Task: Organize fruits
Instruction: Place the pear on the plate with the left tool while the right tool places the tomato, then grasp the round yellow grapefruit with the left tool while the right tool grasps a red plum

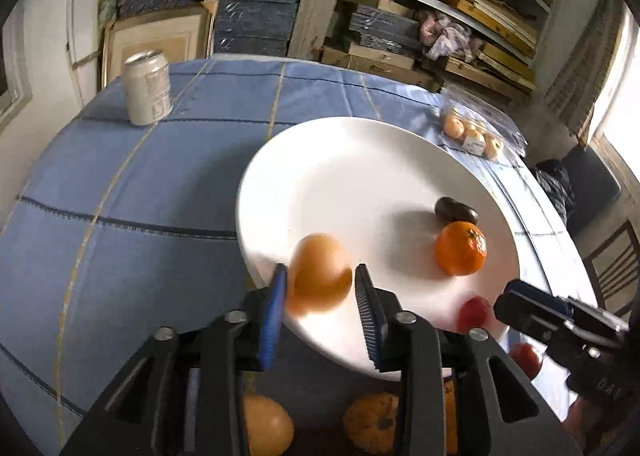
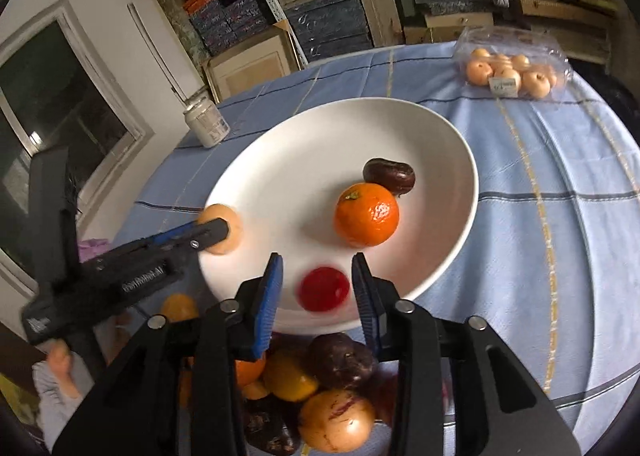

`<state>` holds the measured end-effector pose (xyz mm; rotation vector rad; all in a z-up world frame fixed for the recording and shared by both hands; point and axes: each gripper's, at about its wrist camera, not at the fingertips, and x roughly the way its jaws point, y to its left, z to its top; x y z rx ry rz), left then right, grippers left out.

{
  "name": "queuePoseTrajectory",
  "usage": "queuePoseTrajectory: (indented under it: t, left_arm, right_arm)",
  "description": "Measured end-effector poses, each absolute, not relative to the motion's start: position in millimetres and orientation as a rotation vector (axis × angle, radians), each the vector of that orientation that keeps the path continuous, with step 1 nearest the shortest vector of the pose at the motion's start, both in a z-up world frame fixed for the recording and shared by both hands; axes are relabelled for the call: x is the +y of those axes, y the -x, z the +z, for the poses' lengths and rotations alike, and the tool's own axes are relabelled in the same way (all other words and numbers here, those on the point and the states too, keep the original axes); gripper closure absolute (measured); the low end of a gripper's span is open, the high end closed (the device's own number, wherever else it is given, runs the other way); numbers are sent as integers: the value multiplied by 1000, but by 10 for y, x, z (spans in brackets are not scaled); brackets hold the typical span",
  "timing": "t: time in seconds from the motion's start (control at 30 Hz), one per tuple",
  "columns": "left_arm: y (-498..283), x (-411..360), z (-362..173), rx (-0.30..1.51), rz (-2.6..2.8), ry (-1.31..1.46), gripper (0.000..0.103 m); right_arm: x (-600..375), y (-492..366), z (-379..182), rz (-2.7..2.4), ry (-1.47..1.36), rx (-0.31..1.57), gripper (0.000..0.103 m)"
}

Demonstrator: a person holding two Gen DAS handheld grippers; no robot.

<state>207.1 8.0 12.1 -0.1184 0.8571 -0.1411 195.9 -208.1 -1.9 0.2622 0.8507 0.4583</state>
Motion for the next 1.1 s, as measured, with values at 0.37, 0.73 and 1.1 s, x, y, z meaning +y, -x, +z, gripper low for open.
queuePoseTrajectory:
  t: [0.37,0.73,1.1]
  left_arm:
    - [-1394,513,379,710,-37,140,33]
    - [-940,796,96,767,32,169,33]
    - [-1035,428,-24,753,35,-16,24]
  right_arm:
    - [-2482,-1517,124,359,-275,718,51]
    - [-2874,-938,-75,272,-367,697,26]
    - [-2856,-875,-76,277,-357,696,22]
